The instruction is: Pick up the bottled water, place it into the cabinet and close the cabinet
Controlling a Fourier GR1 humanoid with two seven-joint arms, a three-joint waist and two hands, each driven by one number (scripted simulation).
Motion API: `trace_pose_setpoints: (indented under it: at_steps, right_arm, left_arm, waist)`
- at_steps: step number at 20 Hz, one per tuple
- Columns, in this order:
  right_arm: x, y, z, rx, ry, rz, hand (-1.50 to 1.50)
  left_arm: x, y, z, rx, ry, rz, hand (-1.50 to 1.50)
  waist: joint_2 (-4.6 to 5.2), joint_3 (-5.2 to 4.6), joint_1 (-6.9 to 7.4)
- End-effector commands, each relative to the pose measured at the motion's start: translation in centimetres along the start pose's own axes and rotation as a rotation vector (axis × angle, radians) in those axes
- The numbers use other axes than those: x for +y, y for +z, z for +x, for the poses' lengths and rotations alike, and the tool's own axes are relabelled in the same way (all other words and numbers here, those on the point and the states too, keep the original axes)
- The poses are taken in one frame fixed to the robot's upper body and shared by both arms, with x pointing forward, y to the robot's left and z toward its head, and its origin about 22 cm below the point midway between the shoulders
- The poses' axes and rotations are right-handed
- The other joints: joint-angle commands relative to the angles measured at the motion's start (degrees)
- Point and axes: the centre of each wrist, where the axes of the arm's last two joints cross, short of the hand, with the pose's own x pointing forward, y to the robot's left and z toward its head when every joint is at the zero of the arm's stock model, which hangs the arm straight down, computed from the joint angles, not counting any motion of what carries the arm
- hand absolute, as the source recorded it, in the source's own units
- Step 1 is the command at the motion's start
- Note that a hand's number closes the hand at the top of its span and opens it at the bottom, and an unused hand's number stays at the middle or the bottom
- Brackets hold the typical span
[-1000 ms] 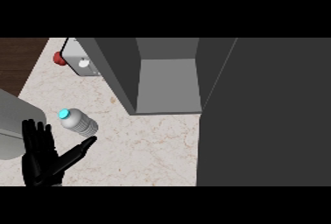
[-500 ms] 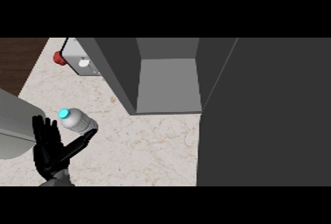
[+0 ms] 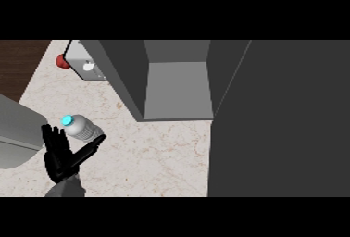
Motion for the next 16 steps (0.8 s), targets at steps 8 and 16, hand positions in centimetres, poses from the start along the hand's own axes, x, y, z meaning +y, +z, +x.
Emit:
trace_pose_setpoints:
  at_steps: [8, 16]
  right_arm:
    - [0.3, -0.6, 3.6, -0.062, 0.008, 0.031, -1.5]
    - [-0.4, 0.5, 3.2, -0.073, 0.033, 0.001, -1.5]
  left_arm:
    - [1.1, -2.4, -1.3, -0.019, 0.164, -0.044, -1.5]
    - [0.7, -2.6, -2.0, -0.047, 0.272, -0.044, 1.5]
  waist:
    - [0.18, -0.06, 0.17]
    - [0.06, -0.03, -0.28]
